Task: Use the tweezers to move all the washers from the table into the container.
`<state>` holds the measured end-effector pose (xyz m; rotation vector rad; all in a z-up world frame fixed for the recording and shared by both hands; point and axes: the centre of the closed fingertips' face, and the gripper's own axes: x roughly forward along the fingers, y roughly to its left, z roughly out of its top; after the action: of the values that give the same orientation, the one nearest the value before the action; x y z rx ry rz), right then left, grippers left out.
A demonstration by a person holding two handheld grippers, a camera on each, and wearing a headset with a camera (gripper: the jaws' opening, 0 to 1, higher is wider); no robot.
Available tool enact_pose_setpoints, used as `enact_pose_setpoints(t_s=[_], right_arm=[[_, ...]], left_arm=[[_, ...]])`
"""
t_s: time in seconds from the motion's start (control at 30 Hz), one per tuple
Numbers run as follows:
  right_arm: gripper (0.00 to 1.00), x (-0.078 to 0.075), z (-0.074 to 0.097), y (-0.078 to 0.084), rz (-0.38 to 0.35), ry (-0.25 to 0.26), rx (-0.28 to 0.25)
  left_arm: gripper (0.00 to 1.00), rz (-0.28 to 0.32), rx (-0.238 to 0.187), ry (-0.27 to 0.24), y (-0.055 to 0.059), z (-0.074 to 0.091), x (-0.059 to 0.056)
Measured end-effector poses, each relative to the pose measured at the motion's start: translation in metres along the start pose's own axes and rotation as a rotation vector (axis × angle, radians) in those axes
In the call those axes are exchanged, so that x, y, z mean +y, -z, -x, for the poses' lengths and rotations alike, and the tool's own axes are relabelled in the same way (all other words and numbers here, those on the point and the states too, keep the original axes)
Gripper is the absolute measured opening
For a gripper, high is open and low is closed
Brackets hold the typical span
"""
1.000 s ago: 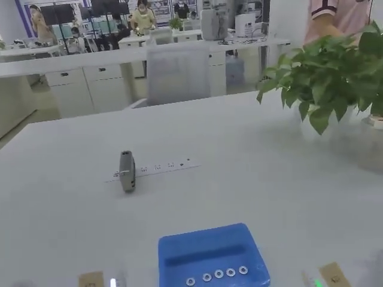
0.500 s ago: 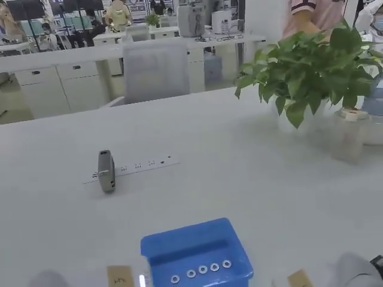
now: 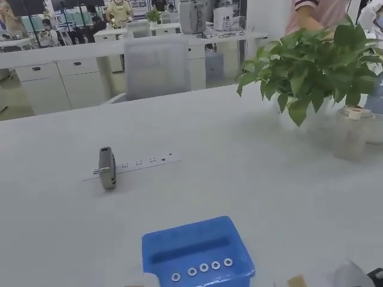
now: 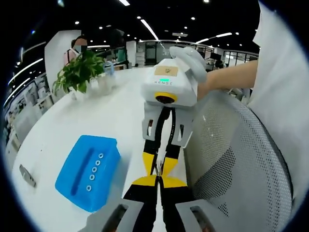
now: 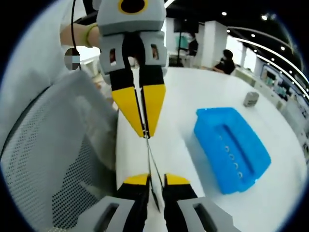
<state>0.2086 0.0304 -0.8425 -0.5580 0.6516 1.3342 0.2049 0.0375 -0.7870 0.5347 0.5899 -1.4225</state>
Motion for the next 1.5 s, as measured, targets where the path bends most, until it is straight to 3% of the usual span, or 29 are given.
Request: enact_pose_setpoints(t_s=[0.07,0.13,0.23,0.5,0.77,0.9,0.93,1.0,1.03,1.1,1.3,1.37,1.5], right_arm=[[0.14,-0.003,-0.001,-0.002,0.005,0.031,-0.032],[0.27,-0.006,0.002,-0.009,-0.031,0.059,-0.092],[0.39,-0.011,0.010,-0.011,-0.063,0.094,-0.119],[0.65,-0.032,0.063,-0.018,-0.188,0.293,-0.255],[0.68,-0.053,0.132,-0.009,-0.313,0.534,-0.372],[0.69,-0.059,0.162,-0.012,-0.342,0.622,-0.450],[0.69,-0.061,0.171,-0.014,-0.353,0.640,-0.496],[0.69,-0.063,0.181,-0.024,-0.377,0.637,-0.603],[0.68,-0.063,0.183,-0.026,-0.373,0.632,-0.620],[0.67,-0.064,0.183,-0.022,-0.369,0.630,-0.612],[0.68,-0.064,0.191,-0.026,-0.333,0.660,-0.647],[0.68,-0.065,0.191,-0.025,-0.315,0.676,-0.635],[0.69,-0.065,0.190,-0.023,-0.323,0.668,-0.631]], left_arm=[[0.00,-0.001,0.020,-0.002,0.006,-0.001,0.000],[0.00,-0.009,0.048,-0.002,0.013,-0.002,0.001],[0.00,-0.012,0.084,0.005,0.024,-0.003,0.001],[0.00,-0.027,0.186,0.019,0.048,-0.012,0.006],[0.00,-0.061,0.291,0.027,0.062,-0.019,0.006],[0.00,-0.050,0.337,0.032,0.069,-0.022,0.003],[0.00,-0.041,0.343,0.033,0.070,-0.022,0.002],[0.00,-0.039,0.365,0.034,0.074,-0.022,0.000],[0.00,-0.045,0.383,0.039,0.078,-0.023,-0.001],[0.00,-0.049,0.408,0.041,0.082,-0.024,-0.002],[0.00,-0.012,0.422,0.038,0.080,-0.028,-0.001],[0.01,0.002,0.423,0.035,0.080,-0.028,-0.002],[0.19,0.091,0.376,0.002,0.073,-0.022,-0.002]])
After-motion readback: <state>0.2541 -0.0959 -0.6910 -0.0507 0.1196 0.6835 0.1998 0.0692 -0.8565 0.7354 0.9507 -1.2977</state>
